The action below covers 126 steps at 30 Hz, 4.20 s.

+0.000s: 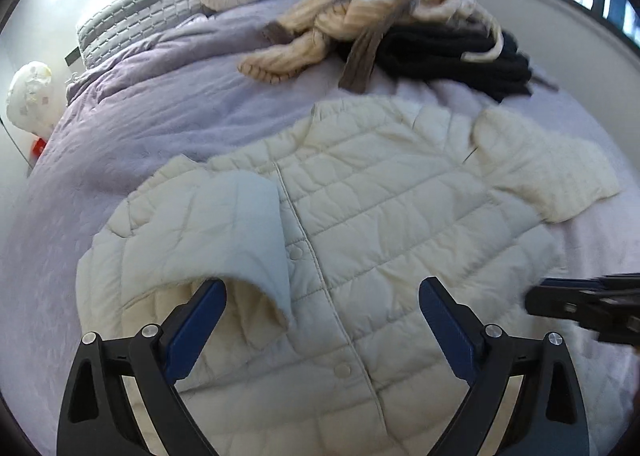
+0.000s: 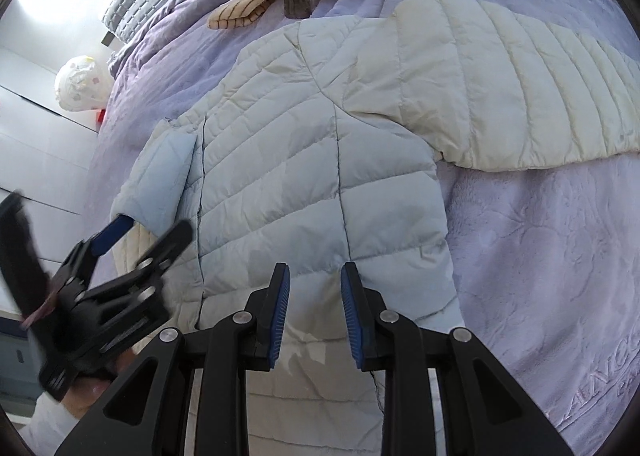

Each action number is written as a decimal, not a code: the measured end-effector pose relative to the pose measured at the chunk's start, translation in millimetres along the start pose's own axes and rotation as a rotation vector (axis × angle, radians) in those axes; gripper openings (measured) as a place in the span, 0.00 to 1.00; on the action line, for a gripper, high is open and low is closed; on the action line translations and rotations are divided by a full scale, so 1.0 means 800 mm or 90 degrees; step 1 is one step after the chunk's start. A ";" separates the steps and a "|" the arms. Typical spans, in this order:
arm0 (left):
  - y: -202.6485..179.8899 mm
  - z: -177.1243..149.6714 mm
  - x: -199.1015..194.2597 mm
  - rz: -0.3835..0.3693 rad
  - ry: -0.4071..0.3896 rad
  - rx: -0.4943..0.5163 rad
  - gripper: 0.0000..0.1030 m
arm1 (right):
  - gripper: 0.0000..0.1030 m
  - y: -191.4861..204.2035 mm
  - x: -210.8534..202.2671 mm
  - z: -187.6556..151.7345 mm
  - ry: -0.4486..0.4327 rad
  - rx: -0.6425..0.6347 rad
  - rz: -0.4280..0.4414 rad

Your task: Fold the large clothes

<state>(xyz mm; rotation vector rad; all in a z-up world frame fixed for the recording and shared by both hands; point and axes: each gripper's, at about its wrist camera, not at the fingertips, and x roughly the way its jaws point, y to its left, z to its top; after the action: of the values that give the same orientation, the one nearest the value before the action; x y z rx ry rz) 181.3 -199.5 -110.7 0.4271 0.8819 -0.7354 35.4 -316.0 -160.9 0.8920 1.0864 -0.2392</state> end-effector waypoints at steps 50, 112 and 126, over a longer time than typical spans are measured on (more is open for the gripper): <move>0.262 -0.061 0.037 0.121 0.056 -0.294 0.47 | 0.31 0.019 0.011 0.054 -0.058 0.067 0.027; -0.054 -0.009 -0.004 -0.010 0.136 -0.093 0.98 | 0.89 -0.202 -0.114 -0.046 -0.123 0.294 0.086; -0.104 0.000 0.022 -0.018 0.148 -0.085 0.98 | 1.00 -0.267 -0.132 -0.024 -0.177 0.289 0.043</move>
<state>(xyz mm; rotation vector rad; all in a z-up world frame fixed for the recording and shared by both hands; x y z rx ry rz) 127.5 -263.0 -128.6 0.3867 1.1505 -0.6559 -150.5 -464.6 -184.1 1.2553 0.7506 -0.5519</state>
